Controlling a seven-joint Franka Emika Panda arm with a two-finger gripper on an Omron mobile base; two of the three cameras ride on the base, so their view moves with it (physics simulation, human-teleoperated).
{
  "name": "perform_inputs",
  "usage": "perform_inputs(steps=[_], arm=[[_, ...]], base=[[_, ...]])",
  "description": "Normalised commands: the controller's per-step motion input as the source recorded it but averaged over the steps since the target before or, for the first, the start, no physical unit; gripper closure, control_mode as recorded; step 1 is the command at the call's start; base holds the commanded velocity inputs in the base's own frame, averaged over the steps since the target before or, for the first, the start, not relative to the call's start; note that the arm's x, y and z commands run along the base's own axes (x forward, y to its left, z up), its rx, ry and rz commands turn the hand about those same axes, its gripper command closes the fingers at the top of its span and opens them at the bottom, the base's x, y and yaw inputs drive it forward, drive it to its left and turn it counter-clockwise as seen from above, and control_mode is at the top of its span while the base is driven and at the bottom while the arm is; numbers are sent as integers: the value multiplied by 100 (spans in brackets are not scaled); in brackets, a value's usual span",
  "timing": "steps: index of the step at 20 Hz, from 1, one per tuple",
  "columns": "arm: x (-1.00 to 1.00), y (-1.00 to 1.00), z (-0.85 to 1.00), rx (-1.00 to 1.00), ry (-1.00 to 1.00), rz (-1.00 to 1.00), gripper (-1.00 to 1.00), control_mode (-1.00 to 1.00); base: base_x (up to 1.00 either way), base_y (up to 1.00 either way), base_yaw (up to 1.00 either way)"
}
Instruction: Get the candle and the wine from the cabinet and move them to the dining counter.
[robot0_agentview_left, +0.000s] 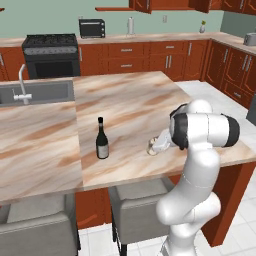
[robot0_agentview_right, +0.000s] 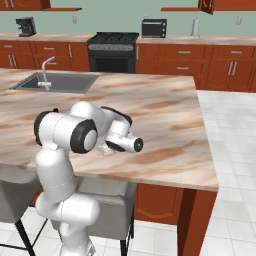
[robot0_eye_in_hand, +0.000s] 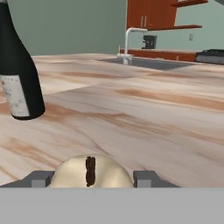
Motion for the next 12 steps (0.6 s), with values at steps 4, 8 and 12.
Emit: perform_inputs(steps=[4,8,12], arm=[[0,0,-1,0,0,0,-100,-100],[0,0,0,0,0,0,-100,-100],[0,0,0,0,0,0,-100,-100]], base=[[0,0,0],[0,0,0],[0,0,0]])
